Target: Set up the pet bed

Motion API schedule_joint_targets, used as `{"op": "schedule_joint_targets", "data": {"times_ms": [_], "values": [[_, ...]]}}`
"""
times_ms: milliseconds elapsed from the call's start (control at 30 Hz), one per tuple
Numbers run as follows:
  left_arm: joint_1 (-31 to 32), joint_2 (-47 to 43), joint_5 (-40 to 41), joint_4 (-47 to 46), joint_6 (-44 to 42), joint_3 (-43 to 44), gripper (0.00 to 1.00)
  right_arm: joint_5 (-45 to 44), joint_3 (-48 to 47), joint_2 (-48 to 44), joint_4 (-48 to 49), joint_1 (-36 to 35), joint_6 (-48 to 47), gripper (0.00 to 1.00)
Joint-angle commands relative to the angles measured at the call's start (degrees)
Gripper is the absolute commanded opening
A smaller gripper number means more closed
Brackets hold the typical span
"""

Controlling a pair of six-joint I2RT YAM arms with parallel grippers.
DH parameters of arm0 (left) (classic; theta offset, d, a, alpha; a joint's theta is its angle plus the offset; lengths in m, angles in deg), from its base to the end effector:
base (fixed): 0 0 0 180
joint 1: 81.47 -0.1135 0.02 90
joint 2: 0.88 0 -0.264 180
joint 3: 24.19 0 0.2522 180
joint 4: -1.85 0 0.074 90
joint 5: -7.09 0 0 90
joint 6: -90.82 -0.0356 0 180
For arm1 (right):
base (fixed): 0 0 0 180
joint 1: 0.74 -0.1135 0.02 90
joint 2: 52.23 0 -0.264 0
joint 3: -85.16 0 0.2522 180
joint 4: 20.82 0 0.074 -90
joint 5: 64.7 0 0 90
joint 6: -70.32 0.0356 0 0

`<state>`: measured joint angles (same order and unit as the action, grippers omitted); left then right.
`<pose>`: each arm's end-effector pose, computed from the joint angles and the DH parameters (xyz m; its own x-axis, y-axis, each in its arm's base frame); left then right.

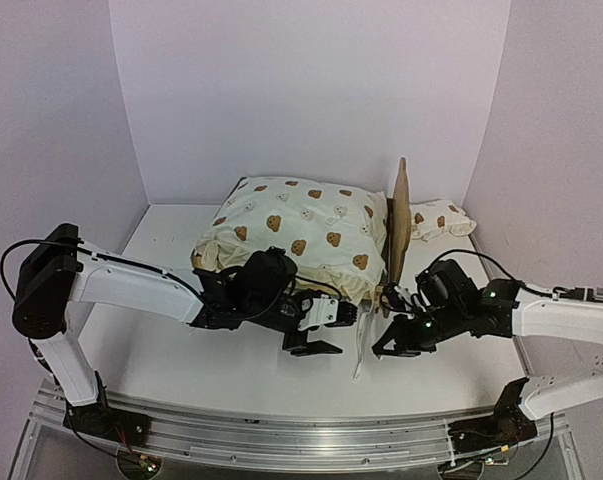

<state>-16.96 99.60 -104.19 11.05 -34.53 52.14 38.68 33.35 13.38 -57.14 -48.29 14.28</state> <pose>0.1552 -0.3555 0.2110 0.3692 0.4784 -0.7968 0.9293 -0.1832 0.3206 0.1462 0.1720 0.2104 -0.8865 -0.1640 -0.4326 -0.3891 0.7701 0.5055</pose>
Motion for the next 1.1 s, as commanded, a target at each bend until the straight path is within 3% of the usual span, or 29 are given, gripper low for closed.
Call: {"op": "schedule_joint_targets", "data": {"times_ms": [0,133,300,533,767,900,1067], "values": [[0.9,0.2,-1.0,-14.4,-0.1,-0.9,0.67,4.6,-4.4,3.3,8.4,-0.3,9.8,0.00],[1.5,1.3,-2.0,-20.3,-7.3,-2.9,0.68,5.1,-7.0,4.2,8.7,-0.3,9.6,0.00],[1.5,4.8,-2.4,-20.7,-11.3,-0.9,0.66,7.4,-9.7,4.8,8.6,-0.3,9.2,0.00],[1.5,7.0,-0.9,-20.7,-8.3,1.7,0.51,7.8,-10.1,3.4,8.0,-0.4,9.3,0.00],[1.4,8.2,3.5,-20.7,-5.0,3.3,0.43,9.9,-10.8,2.7,5.6,-0.4,9.0,0.00],[1.4,8.5,1.5,-21.5,-6.8,3.4,0.31,9.7,-10.8,2.3,5.0,-0.3,9.0,0.00],[1.4,8.7,1.5,-21.3,-5.7,5.7,0.07,9.0,-11.2,2.1,4.6,-0.4,9.0,0.00]]}}
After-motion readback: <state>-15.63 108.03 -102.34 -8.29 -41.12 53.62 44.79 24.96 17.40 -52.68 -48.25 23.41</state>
